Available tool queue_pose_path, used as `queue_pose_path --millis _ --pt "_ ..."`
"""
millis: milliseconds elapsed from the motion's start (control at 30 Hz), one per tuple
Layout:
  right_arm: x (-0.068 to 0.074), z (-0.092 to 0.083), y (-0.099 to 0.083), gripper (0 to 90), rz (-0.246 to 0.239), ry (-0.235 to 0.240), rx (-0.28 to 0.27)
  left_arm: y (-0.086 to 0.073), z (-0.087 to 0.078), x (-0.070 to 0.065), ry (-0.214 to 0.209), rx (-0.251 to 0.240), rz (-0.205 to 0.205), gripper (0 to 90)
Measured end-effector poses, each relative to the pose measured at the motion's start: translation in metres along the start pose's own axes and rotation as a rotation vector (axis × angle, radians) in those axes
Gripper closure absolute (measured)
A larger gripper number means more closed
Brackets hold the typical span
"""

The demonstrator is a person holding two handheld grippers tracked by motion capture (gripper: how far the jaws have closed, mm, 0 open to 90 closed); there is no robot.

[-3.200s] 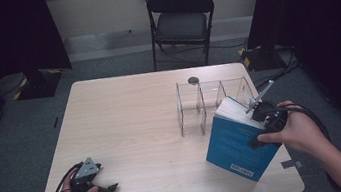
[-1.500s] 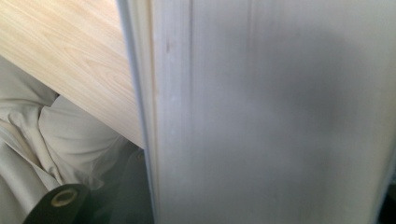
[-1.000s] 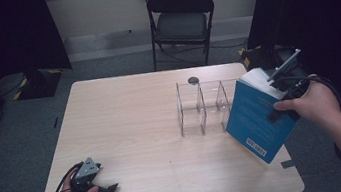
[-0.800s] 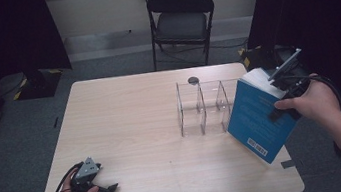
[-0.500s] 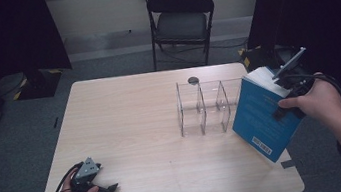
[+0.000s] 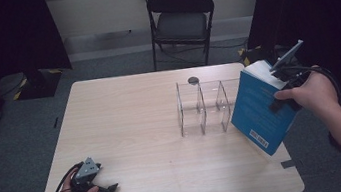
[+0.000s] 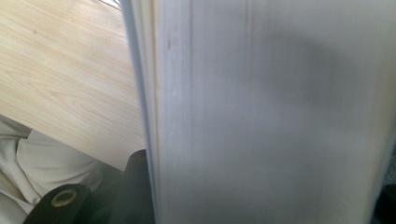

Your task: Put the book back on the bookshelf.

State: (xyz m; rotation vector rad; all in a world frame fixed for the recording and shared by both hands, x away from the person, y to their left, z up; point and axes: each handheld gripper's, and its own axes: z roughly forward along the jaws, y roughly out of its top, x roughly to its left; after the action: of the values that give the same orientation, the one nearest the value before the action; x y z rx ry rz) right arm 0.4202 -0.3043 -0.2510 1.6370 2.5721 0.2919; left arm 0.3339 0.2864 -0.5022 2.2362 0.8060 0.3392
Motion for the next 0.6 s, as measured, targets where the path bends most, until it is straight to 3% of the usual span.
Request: queue_pose_path --millis 367,600 --pt "0.001 0.005 0.010 61.6 0.017 -0.004 0.000 0.000 0.000 0.000 0.000 0.000 0.000 0.0" --pt "0.004 0.007 0.016 61.7 0.055 0.002 -0.007 0.000 0.000 0.000 -0.001 -0.001 0.001 0.0"
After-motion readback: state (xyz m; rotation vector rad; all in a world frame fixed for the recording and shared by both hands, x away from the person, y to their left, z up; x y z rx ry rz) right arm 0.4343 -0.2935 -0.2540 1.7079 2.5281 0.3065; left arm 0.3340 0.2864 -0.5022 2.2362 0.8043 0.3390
